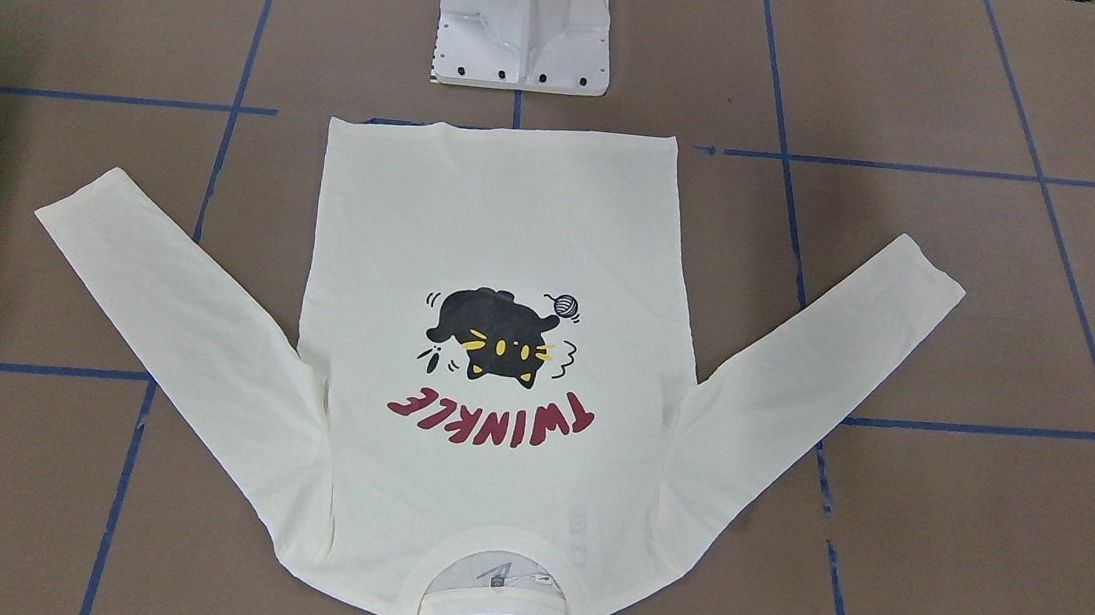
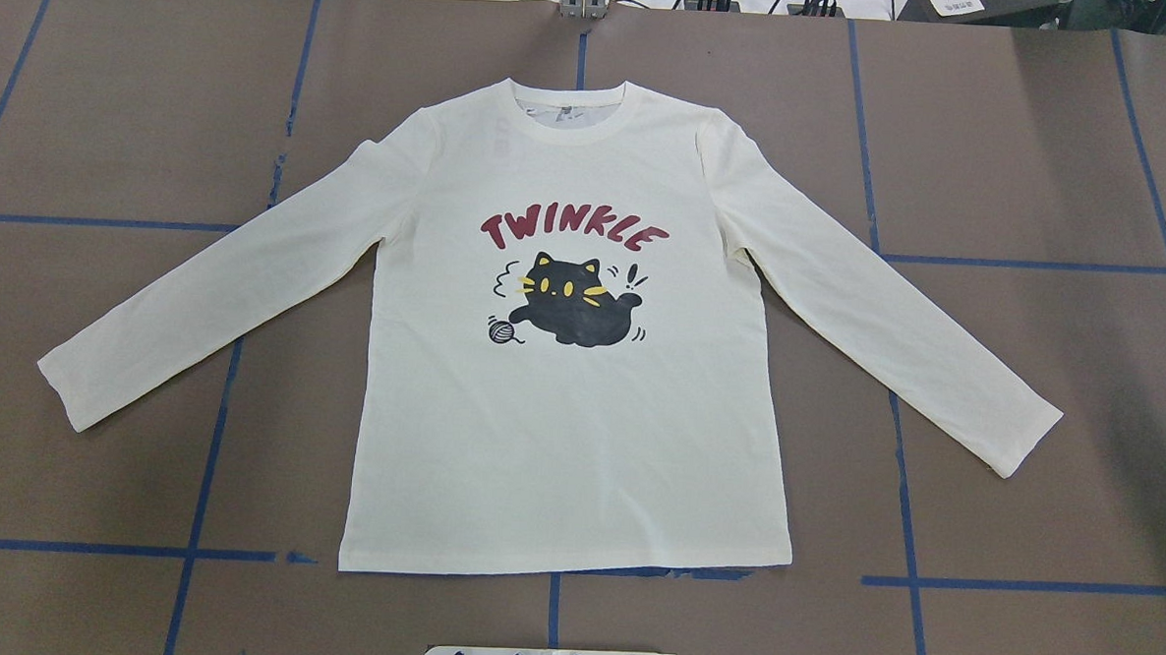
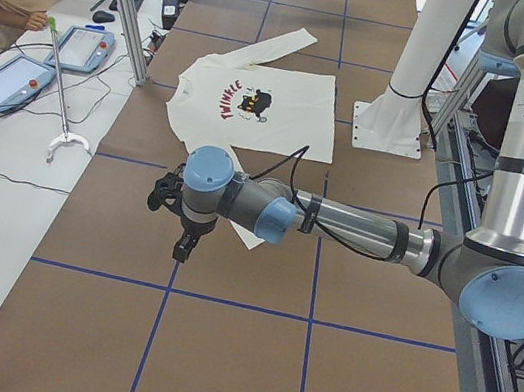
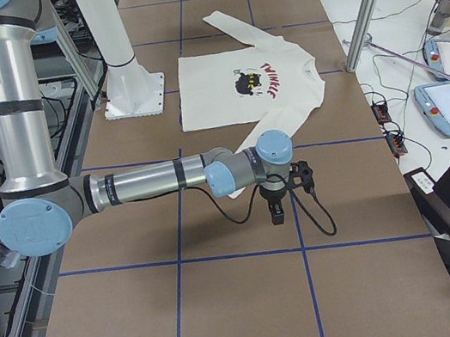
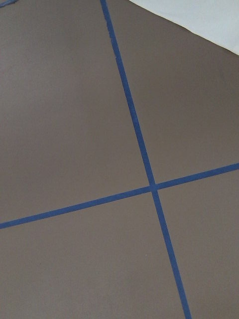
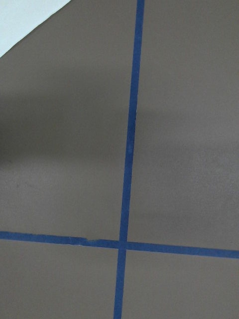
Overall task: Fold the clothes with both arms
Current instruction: 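Move the right gripper to the cuff of the sleeve nearest it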
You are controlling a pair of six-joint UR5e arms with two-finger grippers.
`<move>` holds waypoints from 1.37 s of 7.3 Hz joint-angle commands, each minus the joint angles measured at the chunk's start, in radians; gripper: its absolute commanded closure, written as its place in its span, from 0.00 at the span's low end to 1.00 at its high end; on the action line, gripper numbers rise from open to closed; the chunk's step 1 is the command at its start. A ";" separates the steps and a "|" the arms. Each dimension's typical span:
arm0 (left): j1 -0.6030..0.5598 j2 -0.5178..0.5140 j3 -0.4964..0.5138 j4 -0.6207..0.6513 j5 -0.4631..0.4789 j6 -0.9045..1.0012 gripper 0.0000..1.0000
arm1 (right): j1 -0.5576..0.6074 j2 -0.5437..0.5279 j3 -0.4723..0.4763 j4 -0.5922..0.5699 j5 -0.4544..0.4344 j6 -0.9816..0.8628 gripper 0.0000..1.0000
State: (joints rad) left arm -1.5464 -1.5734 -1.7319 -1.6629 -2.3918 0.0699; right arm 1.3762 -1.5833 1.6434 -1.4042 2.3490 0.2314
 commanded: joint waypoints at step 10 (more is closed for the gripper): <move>0.015 0.012 0.029 -0.083 0.002 0.018 0.00 | -0.462 -0.167 0.056 0.592 -0.097 0.722 0.13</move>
State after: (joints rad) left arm -1.5315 -1.5619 -1.7075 -1.7388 -2.3809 0.0878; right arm 0.9725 -1.7360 1.7113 -0.8717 2.2712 0.8066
